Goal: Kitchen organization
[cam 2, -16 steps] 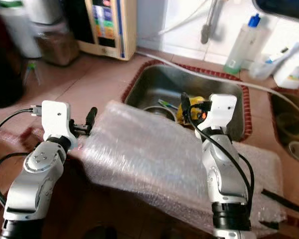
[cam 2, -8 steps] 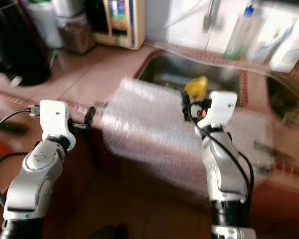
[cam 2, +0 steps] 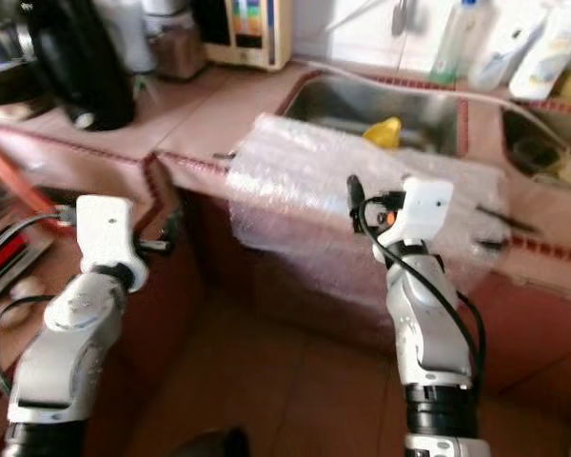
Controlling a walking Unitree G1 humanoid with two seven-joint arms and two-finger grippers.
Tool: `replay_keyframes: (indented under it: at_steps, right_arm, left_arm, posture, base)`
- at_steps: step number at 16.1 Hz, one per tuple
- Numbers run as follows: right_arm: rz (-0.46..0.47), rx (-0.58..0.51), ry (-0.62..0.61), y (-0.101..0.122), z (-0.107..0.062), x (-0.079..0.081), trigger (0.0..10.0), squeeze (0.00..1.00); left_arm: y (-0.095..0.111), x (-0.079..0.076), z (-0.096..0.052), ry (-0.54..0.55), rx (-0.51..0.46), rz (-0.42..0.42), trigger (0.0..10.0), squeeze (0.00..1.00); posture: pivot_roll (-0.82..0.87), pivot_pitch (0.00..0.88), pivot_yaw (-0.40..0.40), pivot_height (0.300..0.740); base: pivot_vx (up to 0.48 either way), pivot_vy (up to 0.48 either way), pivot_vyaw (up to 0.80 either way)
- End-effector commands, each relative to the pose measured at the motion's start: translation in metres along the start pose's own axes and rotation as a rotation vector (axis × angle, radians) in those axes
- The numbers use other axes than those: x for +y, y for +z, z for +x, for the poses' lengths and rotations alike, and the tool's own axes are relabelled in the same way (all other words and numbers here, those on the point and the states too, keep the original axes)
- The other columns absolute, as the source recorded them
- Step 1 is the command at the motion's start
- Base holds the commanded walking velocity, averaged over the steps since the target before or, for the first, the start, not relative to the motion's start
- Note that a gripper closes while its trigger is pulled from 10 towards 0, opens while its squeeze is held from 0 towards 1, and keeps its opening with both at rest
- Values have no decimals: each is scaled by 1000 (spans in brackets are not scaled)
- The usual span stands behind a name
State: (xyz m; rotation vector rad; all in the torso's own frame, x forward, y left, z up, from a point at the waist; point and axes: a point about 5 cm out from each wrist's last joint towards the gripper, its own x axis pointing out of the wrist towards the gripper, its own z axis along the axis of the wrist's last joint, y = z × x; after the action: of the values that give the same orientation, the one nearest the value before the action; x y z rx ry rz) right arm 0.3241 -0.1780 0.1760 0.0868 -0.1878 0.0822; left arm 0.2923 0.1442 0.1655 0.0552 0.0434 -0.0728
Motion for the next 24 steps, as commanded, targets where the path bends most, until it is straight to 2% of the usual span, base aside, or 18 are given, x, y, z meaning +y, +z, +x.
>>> replay_keyframes:
  at_steps: [1,5,6,8,10,11,15,16,24]
  right_arm:
    - [-8,-22,-8,5,1,0,10000,0]
    - [-10,-4,0,2,-2,1,10000,0]
    - [-7,-2,-1,1,-2,1,10000,0]
    - [-7,0,2,1,-1,3,10000,0]
    - [-13,10,3,0,-1,3,10000,0]
    - [-10,18,1,0,-1,2,10000,0]
    - [-18,34,10,-5,-3,5,10000,0]
    - [-15,36,11,-5,-4,6,10000,0]
    - [-9,55,7,-10,-4,7,10000,0]
  left_arm:
    - [4,1,1,1,-22,8,10000,0]
    - [-1,15,1,54,-6,-40,10000,0]
    - [-2,16,1,63,2,-70,10000,0]
    - [-1,16,2,61,-8,-74,10000,0]
    - [-1,9,2,-30,3,-149,10000,0]
    - [-2,9,2,-26,3,-127,10000,0]
    - [-8,6,0,-57,20,-168,10000,0]
    - [-8,4,0,-73,19,-151,10000,0]
    - [-12,2,2,-107,36,-163,10000,0]
  posture:
    - [-7,73,0,740]
    - [-13,79,-2,740]
    - [-15,80,-2,740]
    - [-16,80,-2,740]
    - [-20,79,-2,740]
    - [-21,80,-4,740]
    - [-28,75,-6,740]
    - [-27,74,-3,740]
    - [-22,76,5,740]
  base:
    - [0,0,0]
    - [0,0,0]
    - [0,0,0]
    - [0,0,0]
    - [0,0,-278]
    - [0,0,-800]
    - [0,0,-800]
    - [0,0,-800]
    - [0,-32,-794]
